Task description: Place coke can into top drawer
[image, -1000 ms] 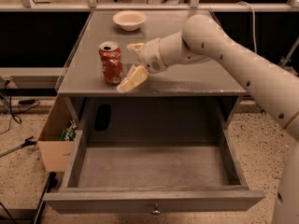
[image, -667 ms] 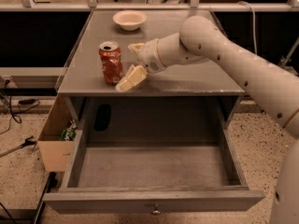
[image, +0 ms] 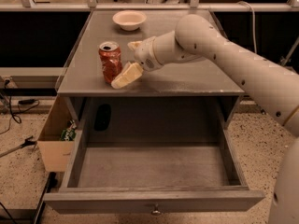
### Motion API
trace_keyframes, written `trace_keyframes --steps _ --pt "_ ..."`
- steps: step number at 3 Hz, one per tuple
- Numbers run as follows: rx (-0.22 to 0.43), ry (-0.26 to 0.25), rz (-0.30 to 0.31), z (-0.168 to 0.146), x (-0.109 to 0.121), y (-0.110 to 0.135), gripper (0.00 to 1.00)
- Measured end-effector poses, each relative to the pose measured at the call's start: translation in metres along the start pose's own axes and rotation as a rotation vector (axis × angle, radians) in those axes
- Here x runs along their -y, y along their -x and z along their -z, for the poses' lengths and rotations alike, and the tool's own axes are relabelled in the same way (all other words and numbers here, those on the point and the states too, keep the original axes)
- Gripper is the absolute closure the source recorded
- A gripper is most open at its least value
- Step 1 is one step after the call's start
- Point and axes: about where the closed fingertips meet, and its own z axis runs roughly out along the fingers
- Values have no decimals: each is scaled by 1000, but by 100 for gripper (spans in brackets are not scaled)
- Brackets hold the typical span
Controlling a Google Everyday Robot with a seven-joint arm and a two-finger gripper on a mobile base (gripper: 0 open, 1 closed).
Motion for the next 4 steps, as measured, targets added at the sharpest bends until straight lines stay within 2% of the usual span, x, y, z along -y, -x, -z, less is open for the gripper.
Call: trace_keyframes --steps 1,2,3,4 --pt "27 13 -6 -7 -3 13 0" --pt "61 46 -14 -16 -10 24 0" --pt "107 129 -41 -34 -30 32 0" --pt "129 186 -63 -44 -44 34 0"
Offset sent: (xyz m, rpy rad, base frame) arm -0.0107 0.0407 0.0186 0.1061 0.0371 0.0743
